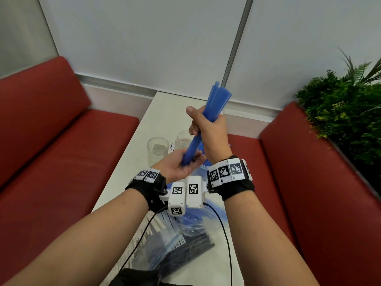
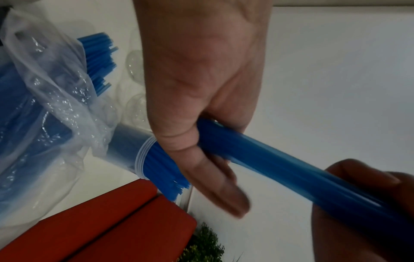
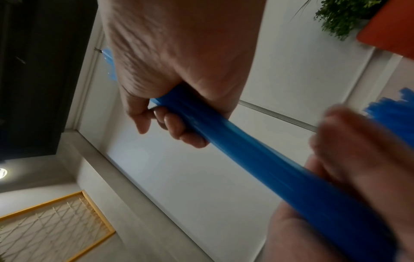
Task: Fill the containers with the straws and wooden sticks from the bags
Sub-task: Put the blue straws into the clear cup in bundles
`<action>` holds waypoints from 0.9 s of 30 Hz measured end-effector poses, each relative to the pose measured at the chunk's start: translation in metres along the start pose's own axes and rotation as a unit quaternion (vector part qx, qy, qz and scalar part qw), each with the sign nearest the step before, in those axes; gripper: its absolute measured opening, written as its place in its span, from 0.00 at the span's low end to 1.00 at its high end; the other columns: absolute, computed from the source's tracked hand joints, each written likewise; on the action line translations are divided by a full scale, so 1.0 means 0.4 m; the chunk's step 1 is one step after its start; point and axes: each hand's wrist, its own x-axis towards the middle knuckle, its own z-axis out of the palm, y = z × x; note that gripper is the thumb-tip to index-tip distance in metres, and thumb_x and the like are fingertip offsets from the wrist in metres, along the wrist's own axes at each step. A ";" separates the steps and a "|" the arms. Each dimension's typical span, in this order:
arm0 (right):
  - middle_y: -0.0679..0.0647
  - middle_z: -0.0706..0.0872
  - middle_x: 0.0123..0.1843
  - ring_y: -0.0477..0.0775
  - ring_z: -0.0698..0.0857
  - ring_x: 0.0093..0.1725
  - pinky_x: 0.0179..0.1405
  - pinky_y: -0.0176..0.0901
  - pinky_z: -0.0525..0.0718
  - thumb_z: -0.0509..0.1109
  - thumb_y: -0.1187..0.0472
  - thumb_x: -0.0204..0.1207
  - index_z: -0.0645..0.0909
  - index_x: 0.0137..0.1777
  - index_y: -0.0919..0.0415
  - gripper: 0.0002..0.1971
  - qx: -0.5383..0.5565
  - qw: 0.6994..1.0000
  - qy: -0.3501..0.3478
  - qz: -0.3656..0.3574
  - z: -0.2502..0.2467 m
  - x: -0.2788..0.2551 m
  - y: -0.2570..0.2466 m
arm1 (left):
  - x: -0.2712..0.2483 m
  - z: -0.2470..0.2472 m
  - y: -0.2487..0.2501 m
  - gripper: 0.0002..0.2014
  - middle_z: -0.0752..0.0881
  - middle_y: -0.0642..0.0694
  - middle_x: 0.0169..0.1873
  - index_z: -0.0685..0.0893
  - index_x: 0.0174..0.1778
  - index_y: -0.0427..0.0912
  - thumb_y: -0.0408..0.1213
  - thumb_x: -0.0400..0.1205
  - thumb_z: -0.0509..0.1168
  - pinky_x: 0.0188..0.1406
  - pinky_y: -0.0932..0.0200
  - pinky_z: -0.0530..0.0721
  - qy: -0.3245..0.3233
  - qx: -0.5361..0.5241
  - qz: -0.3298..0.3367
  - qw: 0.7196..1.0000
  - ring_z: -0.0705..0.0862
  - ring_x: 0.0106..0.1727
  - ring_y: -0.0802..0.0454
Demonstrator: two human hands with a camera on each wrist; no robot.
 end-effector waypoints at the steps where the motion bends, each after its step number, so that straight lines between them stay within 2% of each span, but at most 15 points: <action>1: 0.50 0.72 0.23 0.52 0.72 0.25 0.31 0.45 0.77 0.79 0.59 0.76 0.75 0.28 0.50 0.19 0.000 1.000 -0.003 0.006 -0.003 0.000 0.008 | 0.001 0.001 0.003 0.09 0.84 0.38 0.45 0.83 0.52 0.29 0.32 0.83 0.63 0.34 0.61 0.91 0.015 0.006 -0.008 1.000 0.89 0.38 0.48; 2: 0.50 0.73 0.23 0.52 0.73 0.25 0.31 0.45 0.77 0.78 0.60 0.77 0.74 0.27 0.49 0.20 -0.005 1.000 -0.010 0.011 -0.008 0.000 0.015 | 0.002 0.000 0.007 0.07 0.83 0.41 0.36 0.84 0.46 0.30 0.32 0.80 0.65 0.21 0.68 0.85 0.031 0.010 -0.014 0.999 0.86 0.28 0.52; 3: 0.51 0.74 0.23 0.52 0.74 0.26 0.33 0.45 0.78 0.77 0.60 0.77 0.75 0.27 0.49 0.19 -0.014 1.000 -0.019 0.017 -0.014 0.000 0.021 | 0.004 -0.004 0.010 0.07 0.81 0.43 0.30 0.84 0.43 0.30 0.32 0.80 0.66 0.13 0.72 0.76 0.048 0.012 -0.013 0.999 0.81 0.21 0.56; 5: 0.54 0.79 0.26 0.53 0.79 0.29 0.37 0.44 0.81 0.75 0.61 0.77 0.76 0.27 0.52 0.18 -0.027 0.998 -0.037 0.032 -0.024 0.002 0.031 | 0.013 -0.013 0.015 0.08 0.77 0.46 0.27 0.82 0.45 0.31 0.33 0.85 0.63 0.08 0.74 0.65 0.079 0.012 0.006 0.997 0.75 0.17 0.59; 7: 0.57 0.82 0.28 0.55 0.83 0.32 0.42 0.46 0.83 0.75 0.62 0.77 0.77 0.30 0.56 0.15 -0.031 0.998 -0.041 0.046 -0.029 0.005 0.040 | 0.026 -0.021 0.020 0.09 0.75 0.46 0.27 0.80 0.45 0.34 0.36 0.86 0.62 0.07 0.73 0.62 0.098 0.008 0.023 0.995 0.73 0.17 0.60; 9: 0.58 0.83 0.28 0.56 0.85 0.34 0.45 0.48 0.84 0.74 0.62 0.78 0.78 0.33 0.59 0.12 -0.038 0.997 -0.028 0.054 -0.029 0.005 0.050 | 0.032 -0.023 0.023 0.10 0.76 0.45 0.28 0.80 0.43 0.36 0.39 0.85 0.64 0.07 0.73 0.65 0.098 -0.004 0.034 0.995 0.74 0.18 0.58; 11: 0.57 0.84 0.28 0.56 0.86 0.35 0.47 0.51 0.86 0.73 0.62 0.79 0.77 0.35 0.60 0.12 -0.040 0.997 -0.010 0.060 -0.026 0.006 0.060 | 0.035 -0.023 0.024 0.12 0.80 0.42 0.30 0.82 0.42 0.33 0.40 0.83 0.67 0.09 0.72 0.71 0.095 -0.016 0.038 0.995 0.78 0.20 0.57; 14: 0.56 0.83 0.28 0.60 0.89 0.39 0.55 0.59 0.87 0.73 0.65 0.80 0.75 0.33 0.60 0.15 -0.024 0.997 -0.011 0.071 -0.032 0.012 0.065 | 0.045 -0.027 0.022 0.14 0.81 0.40 0.27 0.82 0.42 0.31 0.41 0.84 0.66 0.11 0.71 0.76 0.129 -0.038 0.054 0.989 0.80 0.19 0.56; 17: 0.62 0.87 0.37 0.60 0.91 0.45 0.53 0.52 0.89 0.75 0.63 0.80 0.77 0.33 0.60 0.15 -0.065 0.989 -0.062 0.118 -0.056 0.021 0.046 | 0.057 -0.043 0.026 0.10 0.77 0.42 0.30 0.79 0.43 0.34 0.37 0.85 0.66 0.11 0.72 0.74 0.162 -0.055 0.084 0.982 0.77 0.17 0.56; 18: 0.60 0.88 0.39 0.57 0.91 0.46 0.52 0.49 0.90 0.76 0.61 0.79 0.79 0.34 0.59 0.13 -0.107 0.981 -0.083 0.139 -0.072 0.026 0.037 | 0.059 -0.052 0.029 0.08 0.75 0.43 0.29 0.79 0.43 0.35 0.35 0.84 0.66 0.11 0.72 0.73 0.164 -0.049 0.093 0.981 0.76 0.17 0.57; 20: 0.55 0.90 0.42 0.54 0.92 0.46 0.53 0.50 0.92 0.78 0.57 0.76 0.84 0.38 0.60 0.09 -0.179 0.958 -0.122 0.187 -0.108 0.038 0.022 | 0.063 -0.076 0.036 0.05 0.75 0.44 0.27 0.78 0.43 0.36 0.30 0.83 0.65 0.11 0.72 0.71 0.169 -0.015 0.111 0.979 0.74 0.17 0.57; 22: 0.59 0.93 0.48 0.61 0.93 0.50 0.54 0.53 0.93 0.80 0.58 0.74 0.88 0.46 0.65 0.09 -0.182 0.940 -0.155 0.244 -0.138 0.049 0.018 | 0.068 -0.100 0.038 0.04 0.75 0.43 0.26 0.78 0.42 0.35 0.28 0.83 0.64 0.12 0.72 0.71 0.176 0.025 0.122 0.976 0.74 0.17 0.57; 23: 0.63 0.93 0.51 0.65 0.94 0.50 0.52 0.51 0.93 0.80 0.60 0.75 0.88 0.50 0.68 0.11 -0.169 0.936 -0.161 0.265 -0.148 0.052 0.019 | 0.071 -0.110 0.035 0.04 0.76 0.43 0.27 0.79 0.43 0.34 0.29 0.83 0.64 0.13 0.72 0.73 0.176 0.038 0.122 0.976 0.75 0.17 0.57; 25: 0.69 0.92 0.53 0.68 0.94 0.49 0.46 0.44 0.93 0.79 0.64 0.75 0.87 0.51 0.70 0.10 -0.146 0.938 -0.147 0.279 -0.162 0.060 0.026 | 0.080 -0.126 0.029 0.06 0.79 0.40 0.31 0.80 0.46 0.32 0.33 0.85 0.64 0.19 0.69 0.80 0.168 0.062 0.116 0.977 0.80 0.22 0.54; 27: 0.70 0.91 0.53 0.68 0.94 0.48 0.42 0.41 0.92 0.78 0.66 0.76 0.87 0.49 0.69 0.06 -0.149 0.939 -0.131 0.280 -0.179 0.076 0.035 | 0.087 -0.149 0.024 0.11 0.84 0.36 0.40 0.81 0.52 0.32 0.38 0.88 0.61 0.32 0.60 0.87 0.170 0.122 0.109 0.972 0.86 0.34 0.47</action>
